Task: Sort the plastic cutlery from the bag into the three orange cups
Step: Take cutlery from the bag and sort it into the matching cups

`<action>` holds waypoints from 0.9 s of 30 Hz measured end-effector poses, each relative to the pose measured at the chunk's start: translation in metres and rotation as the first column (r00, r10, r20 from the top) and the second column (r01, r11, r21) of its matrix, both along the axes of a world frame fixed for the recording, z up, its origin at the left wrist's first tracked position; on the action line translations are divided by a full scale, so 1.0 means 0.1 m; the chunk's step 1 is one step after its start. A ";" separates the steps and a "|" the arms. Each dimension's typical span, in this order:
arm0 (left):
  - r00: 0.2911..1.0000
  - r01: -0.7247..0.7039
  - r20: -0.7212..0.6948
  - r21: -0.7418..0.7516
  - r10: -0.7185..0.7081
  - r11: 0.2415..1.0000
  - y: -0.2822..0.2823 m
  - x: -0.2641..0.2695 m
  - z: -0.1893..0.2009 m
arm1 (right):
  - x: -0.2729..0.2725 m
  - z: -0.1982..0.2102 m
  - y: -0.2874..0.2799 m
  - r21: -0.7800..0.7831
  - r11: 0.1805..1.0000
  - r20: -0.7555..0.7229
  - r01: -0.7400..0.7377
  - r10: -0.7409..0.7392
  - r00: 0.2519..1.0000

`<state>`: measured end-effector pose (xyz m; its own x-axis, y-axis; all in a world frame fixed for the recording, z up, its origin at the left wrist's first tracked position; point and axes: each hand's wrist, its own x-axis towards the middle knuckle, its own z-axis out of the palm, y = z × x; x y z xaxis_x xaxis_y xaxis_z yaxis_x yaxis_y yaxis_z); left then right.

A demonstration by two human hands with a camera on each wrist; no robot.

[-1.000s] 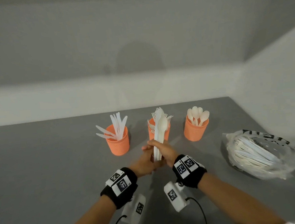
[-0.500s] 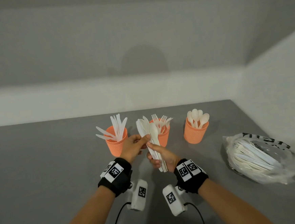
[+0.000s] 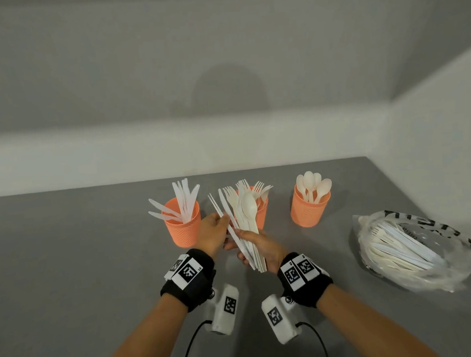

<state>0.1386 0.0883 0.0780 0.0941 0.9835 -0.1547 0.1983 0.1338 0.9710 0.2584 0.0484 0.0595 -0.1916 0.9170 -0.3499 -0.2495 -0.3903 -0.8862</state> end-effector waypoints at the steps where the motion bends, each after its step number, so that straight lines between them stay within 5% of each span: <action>1: 1.000 -0.003 -0.013 0.006 0.003 1.000 0.00 0.01 0.01 | 0.00 0.00 0.00 0.005 1.000 0.002 -0.006 0.006 1.000; 10: 0.909 -0.336 0.249 -0.038 0.334 0.941 0.10 -0.02 0.03 | 0.03 -0.05 0.05 -0.038 0.998 -0.058 0.049 -0.051 0.997; 15: 0.983 -0.171 0.077 0.030 0.169 0.985 0.07 -0.06 0.03 | 0.03 -0.01 0.09 -0.017 0.999 0.008 0.040 -0.039 0.999; 18: 0.993 -0.060 0.109 0.040 0.055 0.997 0.01 -0.03 0.02 | -0.02 -0.01 0.12 -0.002 1.000 0.041 0.011 -0.011 0.999; 27: 0.884 -0.344 0.316 -0.056 0.344 0.937 0.34 -0.22 0.21 | 0.01 -0.05 0.18 -0.042 0.997 -0.001 0.064 -0.064 0.998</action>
<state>0.1165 0.1226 0.0989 -0.2065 0.9632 -0.1721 -0.1768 0.1362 0.9748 0.2597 0.0662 0.0546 -0.1335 0.9121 -0.3877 -0.2771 -0.4100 -0.8690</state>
